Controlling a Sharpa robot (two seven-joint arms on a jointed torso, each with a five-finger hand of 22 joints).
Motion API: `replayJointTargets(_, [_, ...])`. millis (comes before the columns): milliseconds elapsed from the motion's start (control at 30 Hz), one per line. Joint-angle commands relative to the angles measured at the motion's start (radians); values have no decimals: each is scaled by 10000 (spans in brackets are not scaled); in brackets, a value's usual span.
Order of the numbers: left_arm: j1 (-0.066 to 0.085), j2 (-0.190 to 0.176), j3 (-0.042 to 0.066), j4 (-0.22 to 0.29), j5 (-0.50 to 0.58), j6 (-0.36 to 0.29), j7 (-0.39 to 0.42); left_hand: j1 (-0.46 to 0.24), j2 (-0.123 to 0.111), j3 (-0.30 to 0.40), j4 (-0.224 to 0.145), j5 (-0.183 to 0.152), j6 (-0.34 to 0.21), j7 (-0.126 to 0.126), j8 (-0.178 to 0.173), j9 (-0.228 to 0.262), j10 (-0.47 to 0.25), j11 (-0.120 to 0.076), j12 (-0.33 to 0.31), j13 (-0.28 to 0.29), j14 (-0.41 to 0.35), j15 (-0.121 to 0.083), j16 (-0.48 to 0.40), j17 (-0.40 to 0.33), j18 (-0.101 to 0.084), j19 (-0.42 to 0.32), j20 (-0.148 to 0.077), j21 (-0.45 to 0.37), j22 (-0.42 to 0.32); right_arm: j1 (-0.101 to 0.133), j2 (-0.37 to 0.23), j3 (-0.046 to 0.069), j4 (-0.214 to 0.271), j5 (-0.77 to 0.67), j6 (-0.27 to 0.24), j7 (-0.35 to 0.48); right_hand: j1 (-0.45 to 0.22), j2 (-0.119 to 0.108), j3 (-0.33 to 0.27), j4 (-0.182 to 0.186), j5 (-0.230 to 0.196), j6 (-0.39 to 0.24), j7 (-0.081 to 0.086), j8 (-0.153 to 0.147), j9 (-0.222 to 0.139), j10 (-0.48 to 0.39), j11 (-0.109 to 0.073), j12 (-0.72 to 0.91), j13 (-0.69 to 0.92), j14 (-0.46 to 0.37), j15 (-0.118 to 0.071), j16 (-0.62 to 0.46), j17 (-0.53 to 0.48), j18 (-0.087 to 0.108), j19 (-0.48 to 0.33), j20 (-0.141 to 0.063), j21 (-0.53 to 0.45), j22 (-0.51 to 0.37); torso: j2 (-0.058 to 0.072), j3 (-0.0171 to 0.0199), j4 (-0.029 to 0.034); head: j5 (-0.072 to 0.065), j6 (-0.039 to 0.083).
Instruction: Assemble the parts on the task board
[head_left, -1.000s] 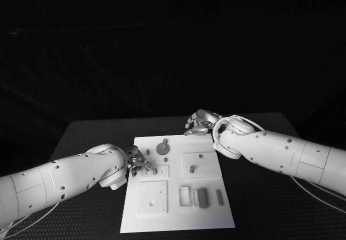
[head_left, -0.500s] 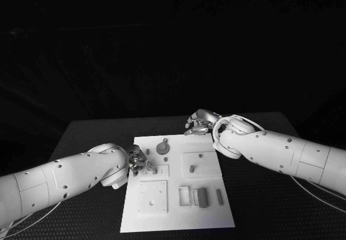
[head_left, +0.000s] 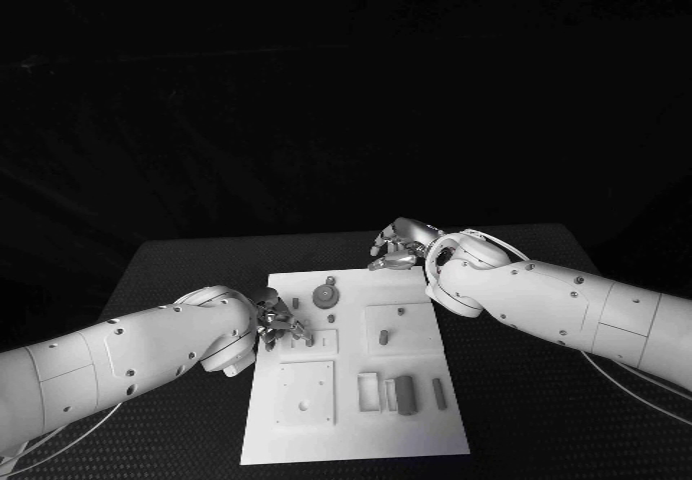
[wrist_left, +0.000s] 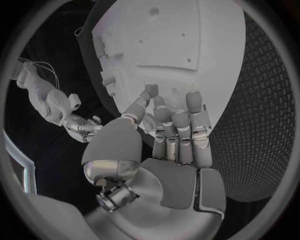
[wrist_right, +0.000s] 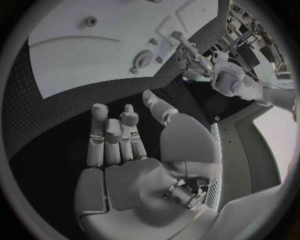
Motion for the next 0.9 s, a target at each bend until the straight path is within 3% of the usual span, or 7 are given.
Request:
replayJointTargets(33, [0, 7, 5, 9, 102, -149, 160, -34, 87, -76, -7, -67, 77, 23, -55, -16, -26, 4, 33, 0, -11, 6, 25, -14, -130, 26, -13, -39, 14, -1, 1, 5, 5, -26, 87, 38, -20, 115, -50, -7, 58, -34, 77, -28, -3, -65, 12, 31, -12, 65, -38, -44, 11, 121, -40, -42, -52, 12, 4, -1, 0, -3, 1])
replayJointTargets(900, [0, -26, 6, 50, 489, 249, 235, 200, 31, -43, -64, -67, 27, 43, -118, -48, -86, 24, 15, -5, -62, 9, 2, -32, -142, -16, -25, -101, 32, -1, 3, 5, 2, -26, 119, 43, -23, 122, -50, -3, 58, -37, 78, -29, -3, -66, 14, 34, -15, 66, -37, -43, 12, 121, -40, -42, -52, 12, -2, -3, 5, -4, -18])
